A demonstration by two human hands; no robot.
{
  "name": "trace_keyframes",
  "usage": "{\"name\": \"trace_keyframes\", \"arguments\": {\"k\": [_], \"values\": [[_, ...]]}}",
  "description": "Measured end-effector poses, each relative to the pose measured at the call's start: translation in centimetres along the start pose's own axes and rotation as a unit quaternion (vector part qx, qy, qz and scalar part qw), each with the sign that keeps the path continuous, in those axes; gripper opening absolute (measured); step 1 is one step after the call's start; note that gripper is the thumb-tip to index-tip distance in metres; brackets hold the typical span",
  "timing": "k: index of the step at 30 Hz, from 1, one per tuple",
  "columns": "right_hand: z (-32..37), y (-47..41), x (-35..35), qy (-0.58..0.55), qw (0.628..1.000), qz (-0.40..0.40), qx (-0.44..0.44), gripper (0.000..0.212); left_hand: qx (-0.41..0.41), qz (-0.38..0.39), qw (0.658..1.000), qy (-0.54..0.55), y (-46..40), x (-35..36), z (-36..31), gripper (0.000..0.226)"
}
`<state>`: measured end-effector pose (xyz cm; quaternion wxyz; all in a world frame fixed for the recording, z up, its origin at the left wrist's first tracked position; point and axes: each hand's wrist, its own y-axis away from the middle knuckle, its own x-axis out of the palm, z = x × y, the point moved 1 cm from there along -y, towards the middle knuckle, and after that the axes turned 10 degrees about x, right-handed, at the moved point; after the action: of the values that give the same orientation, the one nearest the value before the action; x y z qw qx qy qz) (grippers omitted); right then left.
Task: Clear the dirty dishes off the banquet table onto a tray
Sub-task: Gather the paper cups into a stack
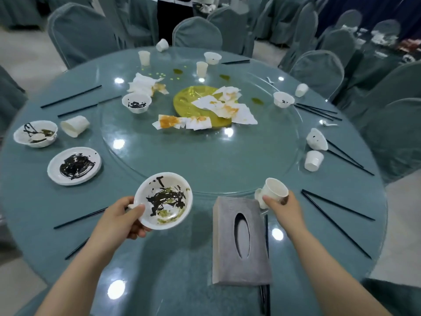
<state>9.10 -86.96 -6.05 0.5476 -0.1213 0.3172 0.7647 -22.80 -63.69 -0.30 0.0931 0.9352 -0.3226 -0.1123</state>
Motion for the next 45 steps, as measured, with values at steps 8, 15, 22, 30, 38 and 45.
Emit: {"name": "trace_keyframes", "arguments": {"k": [8, 15, 22, 30, 38, 45], "values": [[0.3, -4.7, -0.3, -0.024, 0.988, 0.148, 0.034, 0.041, -0.021, -0.028, 0.999, -0.014, -0.5, 2.8, -0.1, 0.013], [0.3, -6.9, 1.5, 0.143, 0.980, 0.128, -0.054, 0.050, -0.034, -0.044, 0.998, -0.025, -0.6, 5.6, -0.7, 0.014], [-0.7, -8.4, -0.3, 0.140, 0.986, 0.063, -0.063, 0.051, -0.031, -0.042, 0.998, -0.039, -0.6, 7.7, -1.4, 0.015], [-3.3, -9.0, -3.0, 0.014, 0.996, 0.079, -0.030, 0.059, -0.037, -0.032, 0.998, -0.050, -0.4, 9.7, -1.8, 0.017], [-5.0, -9.2, -3.5, -0.015, 0.995, 0.092, -0.040, 0.068, -0.033, -0.030, 0.997, -0.059, 0.4, 11.5, -1.7, 0.016], [-5.4, -5.4, -7.0, -0.037, 0.998, 0.050, -0.028, 0.057, 0.004, -0.001, 0.998, -0.060, 2.0, 12.4, -2.4, 0.013]]}}
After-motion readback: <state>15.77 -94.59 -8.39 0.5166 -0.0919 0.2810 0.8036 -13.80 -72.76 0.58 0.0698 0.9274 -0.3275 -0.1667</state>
